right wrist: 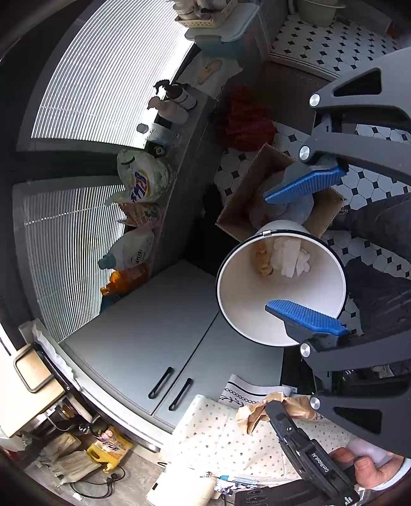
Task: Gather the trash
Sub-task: 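Open the left gripper over the bin to drop the brown paper bag, then move both grippers back up to the counter, then grasp the silver foil snack bag with the right gripper and lift it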
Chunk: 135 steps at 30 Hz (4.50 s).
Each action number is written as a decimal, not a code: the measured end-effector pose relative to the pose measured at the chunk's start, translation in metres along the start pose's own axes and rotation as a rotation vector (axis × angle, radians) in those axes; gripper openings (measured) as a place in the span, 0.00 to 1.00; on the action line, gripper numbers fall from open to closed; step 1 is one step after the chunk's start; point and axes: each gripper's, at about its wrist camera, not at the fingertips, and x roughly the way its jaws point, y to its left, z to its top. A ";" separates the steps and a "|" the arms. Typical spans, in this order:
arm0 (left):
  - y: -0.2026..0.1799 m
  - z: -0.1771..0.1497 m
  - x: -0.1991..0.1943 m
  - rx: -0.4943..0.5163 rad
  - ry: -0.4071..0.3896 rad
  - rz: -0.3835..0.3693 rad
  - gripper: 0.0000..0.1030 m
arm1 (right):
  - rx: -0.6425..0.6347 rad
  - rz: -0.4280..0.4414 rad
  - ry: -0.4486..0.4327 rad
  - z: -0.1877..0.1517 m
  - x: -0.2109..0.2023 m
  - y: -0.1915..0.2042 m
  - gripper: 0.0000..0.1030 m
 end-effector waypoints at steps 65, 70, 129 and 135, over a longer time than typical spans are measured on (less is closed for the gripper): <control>0.373 -0.137 -0.434 -0.709 -0.707 0.620 0.94 | -0.769 0.538 -0.064 -0.001 0.028 0.635 0.92; 0.409 -0.145 -0.450 -0.727 -0.711 0.636 0.94 | -0.787 0.540 -0.043 -0.008 0.053 0.685 0.92; 0.567 -0.013 -0.369 -0.477 -0.422 0.559 0.05 | -0.601 0.322 -0.019 0.037 0.069 0.627 0.14; 0.523 -0.027 -0.391 -0.491 -0.497 0.578 0.05 | -0.598 0.368 -0.032 0.035 0.050 0.595 0.14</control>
